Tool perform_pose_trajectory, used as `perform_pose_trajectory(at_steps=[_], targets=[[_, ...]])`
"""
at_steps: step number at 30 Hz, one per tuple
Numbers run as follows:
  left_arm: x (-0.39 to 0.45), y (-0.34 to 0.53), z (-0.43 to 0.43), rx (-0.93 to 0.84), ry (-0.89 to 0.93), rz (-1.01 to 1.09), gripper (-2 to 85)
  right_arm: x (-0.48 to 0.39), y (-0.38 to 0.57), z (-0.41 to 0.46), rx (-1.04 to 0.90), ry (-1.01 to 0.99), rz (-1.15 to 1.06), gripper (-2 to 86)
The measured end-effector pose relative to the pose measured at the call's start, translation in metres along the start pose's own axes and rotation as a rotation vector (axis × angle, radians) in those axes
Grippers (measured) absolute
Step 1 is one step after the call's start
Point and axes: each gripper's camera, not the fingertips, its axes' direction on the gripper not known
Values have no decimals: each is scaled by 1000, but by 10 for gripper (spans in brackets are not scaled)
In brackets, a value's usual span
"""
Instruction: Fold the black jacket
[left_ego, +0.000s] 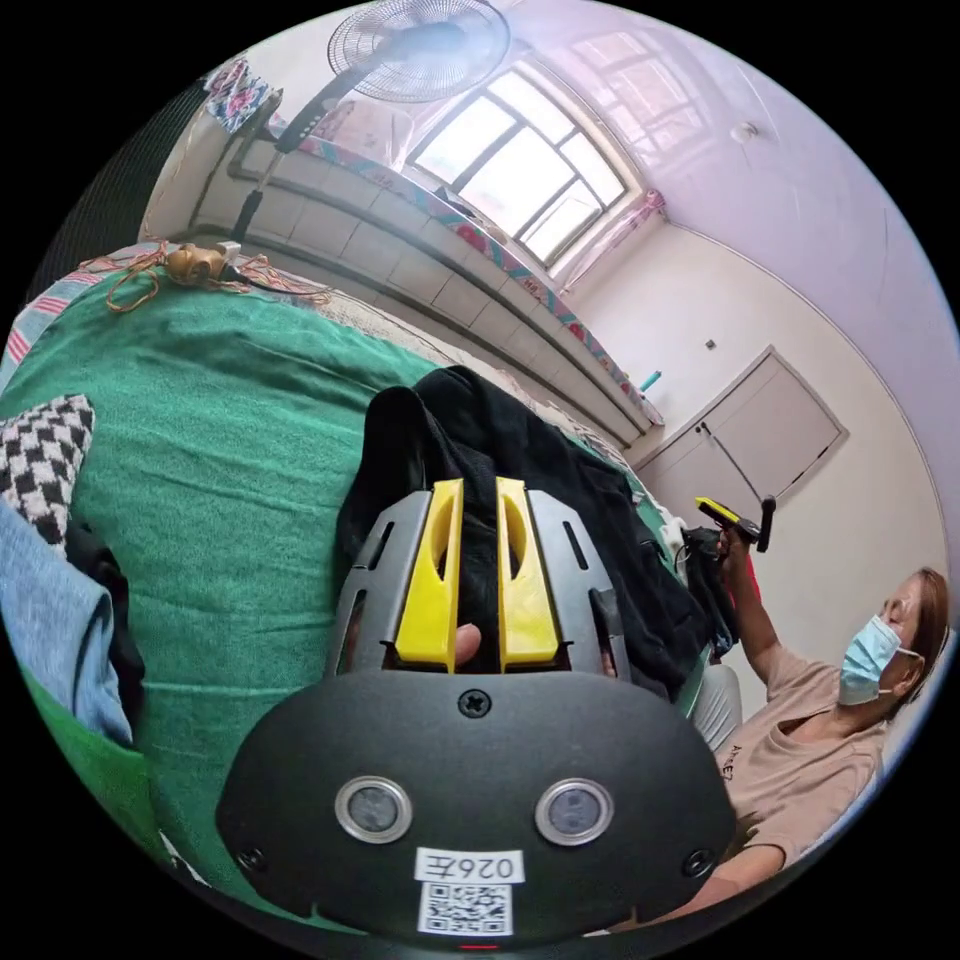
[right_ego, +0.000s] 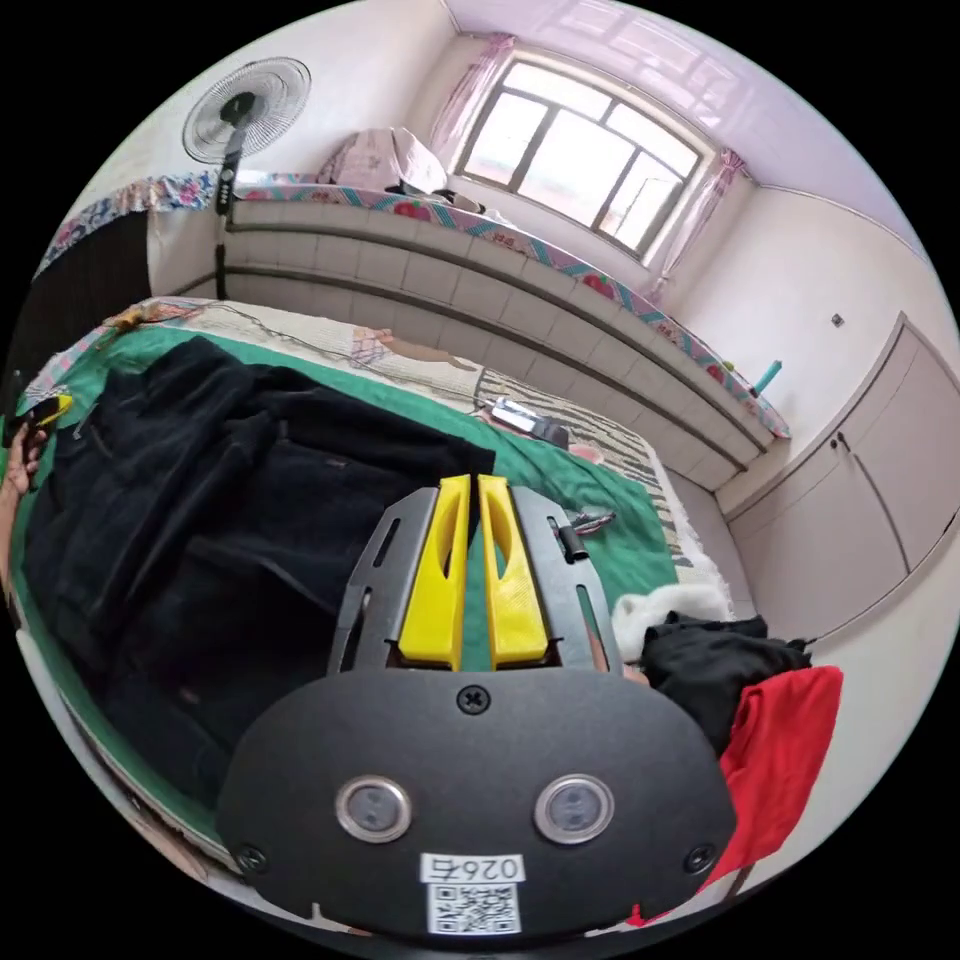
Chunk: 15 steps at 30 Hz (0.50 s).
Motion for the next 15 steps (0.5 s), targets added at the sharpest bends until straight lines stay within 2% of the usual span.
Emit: perform_pose_trajectory(at_steps=[4, 6, 7, 8, 12, 15], targets=[[21, 65, -35, -37, -161, 18, 78, 37, 88, -37, -47, -226, 137, 3], [32, 87, -45, -27, -226, 8, 143, 53, 122, -42, -95, -350, 197, 20], [36, 99, -48, -50, -241, 1, 212, 64, 142, -41, -134, -432, 242, 51], [40, 107, -48, -90, -237, 4, 227, 74, 159, -39, -168, -520, 294, 99], [39, 118, -25, -197, -99, -36, 239, 94, 193, -21, -242, -756, 426, 166], [51, 112, -12, -241, -174, -19, 240, 88, 192, 6, -329, -868, 431, 176]])
